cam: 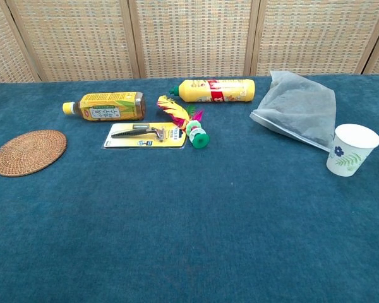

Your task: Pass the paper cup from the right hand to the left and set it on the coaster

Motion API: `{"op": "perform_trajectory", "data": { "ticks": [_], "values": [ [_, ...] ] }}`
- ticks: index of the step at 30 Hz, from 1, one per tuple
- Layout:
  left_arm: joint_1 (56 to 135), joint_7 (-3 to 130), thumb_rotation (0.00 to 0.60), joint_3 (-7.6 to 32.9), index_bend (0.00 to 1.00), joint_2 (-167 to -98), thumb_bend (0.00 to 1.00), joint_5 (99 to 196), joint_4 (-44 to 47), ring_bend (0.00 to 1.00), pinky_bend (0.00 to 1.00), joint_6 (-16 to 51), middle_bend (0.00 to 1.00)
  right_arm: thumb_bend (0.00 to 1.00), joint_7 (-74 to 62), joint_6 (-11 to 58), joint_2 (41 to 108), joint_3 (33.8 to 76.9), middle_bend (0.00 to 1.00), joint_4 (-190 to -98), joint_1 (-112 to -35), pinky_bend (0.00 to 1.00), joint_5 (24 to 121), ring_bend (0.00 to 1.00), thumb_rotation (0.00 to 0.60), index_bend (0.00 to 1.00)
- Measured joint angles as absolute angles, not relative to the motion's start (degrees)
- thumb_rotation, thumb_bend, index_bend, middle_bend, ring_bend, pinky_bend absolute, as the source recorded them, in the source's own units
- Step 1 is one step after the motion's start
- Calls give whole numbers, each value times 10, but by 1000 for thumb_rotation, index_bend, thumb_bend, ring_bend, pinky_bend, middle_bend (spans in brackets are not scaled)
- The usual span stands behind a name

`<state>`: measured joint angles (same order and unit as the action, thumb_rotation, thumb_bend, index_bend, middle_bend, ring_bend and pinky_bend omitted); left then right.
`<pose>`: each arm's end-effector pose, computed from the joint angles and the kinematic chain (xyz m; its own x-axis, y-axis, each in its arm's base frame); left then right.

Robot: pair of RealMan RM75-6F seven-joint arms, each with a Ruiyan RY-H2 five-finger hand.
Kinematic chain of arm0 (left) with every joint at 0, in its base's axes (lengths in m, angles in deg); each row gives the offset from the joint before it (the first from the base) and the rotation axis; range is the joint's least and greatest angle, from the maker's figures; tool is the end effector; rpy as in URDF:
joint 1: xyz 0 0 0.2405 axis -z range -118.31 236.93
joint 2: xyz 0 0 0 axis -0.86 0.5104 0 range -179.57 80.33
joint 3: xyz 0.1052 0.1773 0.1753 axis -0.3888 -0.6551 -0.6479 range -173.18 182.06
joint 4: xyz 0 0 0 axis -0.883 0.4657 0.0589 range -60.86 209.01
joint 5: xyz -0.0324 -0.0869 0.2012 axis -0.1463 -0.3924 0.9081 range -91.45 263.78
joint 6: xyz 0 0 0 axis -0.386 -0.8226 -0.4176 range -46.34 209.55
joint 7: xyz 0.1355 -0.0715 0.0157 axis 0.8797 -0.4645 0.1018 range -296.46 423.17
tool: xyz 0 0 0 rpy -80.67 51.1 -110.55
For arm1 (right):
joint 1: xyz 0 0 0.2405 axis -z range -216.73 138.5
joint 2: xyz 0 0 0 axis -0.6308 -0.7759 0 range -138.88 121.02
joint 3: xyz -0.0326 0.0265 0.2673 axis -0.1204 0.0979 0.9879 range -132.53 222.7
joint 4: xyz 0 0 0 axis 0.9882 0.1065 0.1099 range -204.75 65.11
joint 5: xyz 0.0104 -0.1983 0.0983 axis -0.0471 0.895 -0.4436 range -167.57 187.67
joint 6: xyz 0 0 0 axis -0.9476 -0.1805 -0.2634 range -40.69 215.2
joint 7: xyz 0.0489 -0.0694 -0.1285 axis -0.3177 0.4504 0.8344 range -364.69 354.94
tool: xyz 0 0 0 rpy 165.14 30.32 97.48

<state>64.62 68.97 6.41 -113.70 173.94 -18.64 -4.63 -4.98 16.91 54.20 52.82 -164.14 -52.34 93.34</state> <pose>-0.3214 0.1920 0.1531 0.4808 -0.0097 0.8768 0.8756 -0.0473 -0.4807 -0.3015 -0.2554 0.1363 0.3776 -0.1217 0.9179 -0.9243 -0.1082 0.3659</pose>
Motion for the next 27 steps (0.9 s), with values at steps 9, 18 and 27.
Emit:
{"op": "perform_trajectory", "data": {
  "ticks": [9, 18, 27],
  "values": [
    [651, 703, 600, 66, 0, -1145, 0, 1728, -183, 0, 0, -34, 0, 0, -125, 378, 559, 563, 0, -1583, -656, 0, 852, 0, 600, 1],
    [657, 707, 600, 69, 0, -1150, 0, 1718, -179, 0, 0, -22, 0, 0, -74, 464, 615, 569, 55, -1525, -726, 10, 764, 0, 600, 71],
    [658, 700, 600, 69, 0, -1148, 0, 1717, -178, 0, 0, -20, 0, 0, -24, 469, 652, 559, 290, -1493, -747, 418, 717, 280, 600, 248]
  ]
}}
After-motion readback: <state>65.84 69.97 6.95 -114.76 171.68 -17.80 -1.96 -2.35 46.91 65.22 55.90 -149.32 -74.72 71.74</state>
